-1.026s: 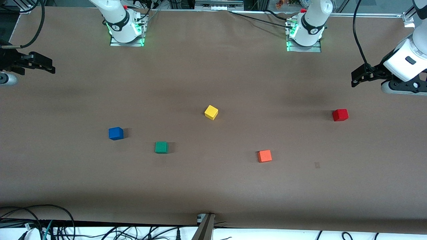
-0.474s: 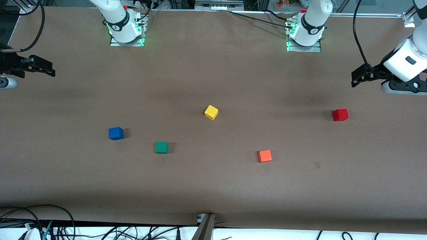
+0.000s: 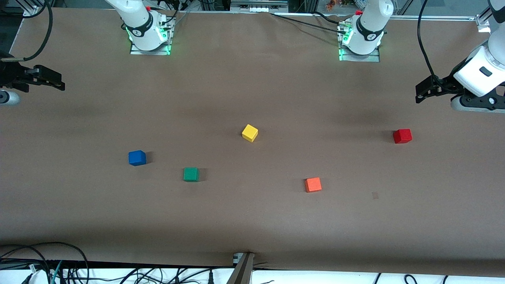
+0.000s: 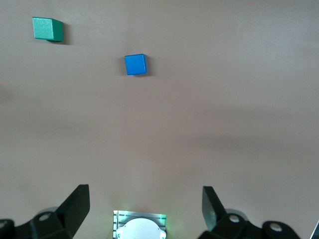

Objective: Pass red block to right arm, stack on blue

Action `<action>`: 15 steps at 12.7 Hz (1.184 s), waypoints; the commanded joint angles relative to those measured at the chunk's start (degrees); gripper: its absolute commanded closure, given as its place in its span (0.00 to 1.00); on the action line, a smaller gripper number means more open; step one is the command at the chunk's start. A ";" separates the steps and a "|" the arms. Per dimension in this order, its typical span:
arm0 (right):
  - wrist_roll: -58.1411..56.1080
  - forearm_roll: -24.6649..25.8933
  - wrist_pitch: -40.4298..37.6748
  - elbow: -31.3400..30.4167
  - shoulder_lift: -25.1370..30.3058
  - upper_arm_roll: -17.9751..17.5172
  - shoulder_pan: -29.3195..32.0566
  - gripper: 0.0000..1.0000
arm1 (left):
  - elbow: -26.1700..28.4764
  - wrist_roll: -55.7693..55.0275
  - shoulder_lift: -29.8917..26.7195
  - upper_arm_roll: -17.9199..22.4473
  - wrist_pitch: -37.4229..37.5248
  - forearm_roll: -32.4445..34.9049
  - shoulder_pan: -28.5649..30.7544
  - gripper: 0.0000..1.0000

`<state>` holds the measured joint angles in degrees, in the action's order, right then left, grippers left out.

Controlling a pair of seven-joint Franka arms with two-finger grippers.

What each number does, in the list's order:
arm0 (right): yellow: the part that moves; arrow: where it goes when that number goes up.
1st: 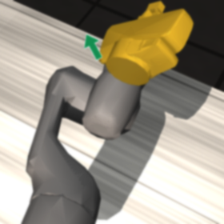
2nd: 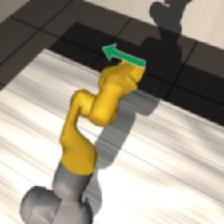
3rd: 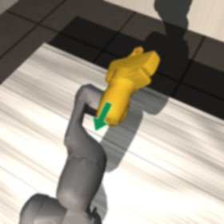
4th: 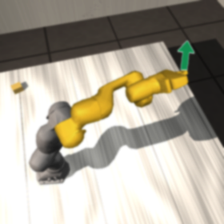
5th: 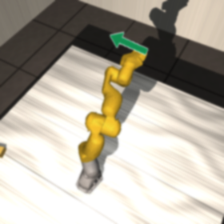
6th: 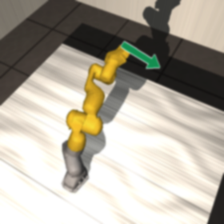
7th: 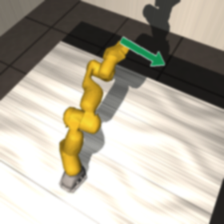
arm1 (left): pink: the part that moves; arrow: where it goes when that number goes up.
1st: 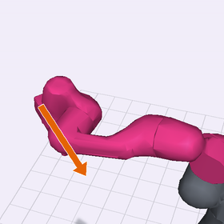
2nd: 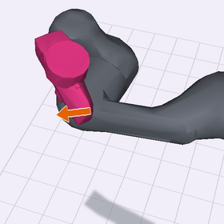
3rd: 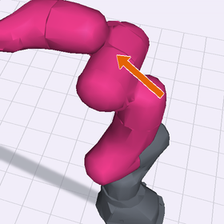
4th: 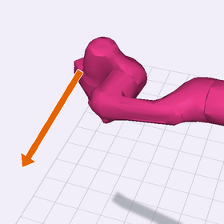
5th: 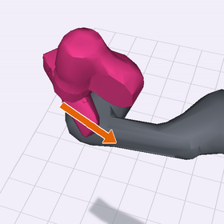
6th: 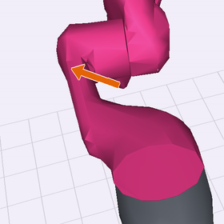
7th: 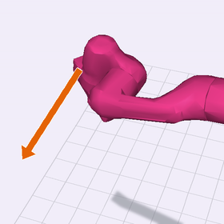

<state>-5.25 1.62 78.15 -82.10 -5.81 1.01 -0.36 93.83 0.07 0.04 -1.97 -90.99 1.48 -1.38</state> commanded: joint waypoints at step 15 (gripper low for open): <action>-0.90 -0.21 -0.89 1.59 -0.69 0.04 0.09 0.00 | -1.99 -0.51 2.60 0.83 1.07 -0.17 0.15 0.00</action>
<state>-5.25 1.62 78.14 -82.05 -5.91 1.01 -0.36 93.83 0.07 0.94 -1.45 -90.98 1.48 -1.35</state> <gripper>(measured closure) 0.000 0.000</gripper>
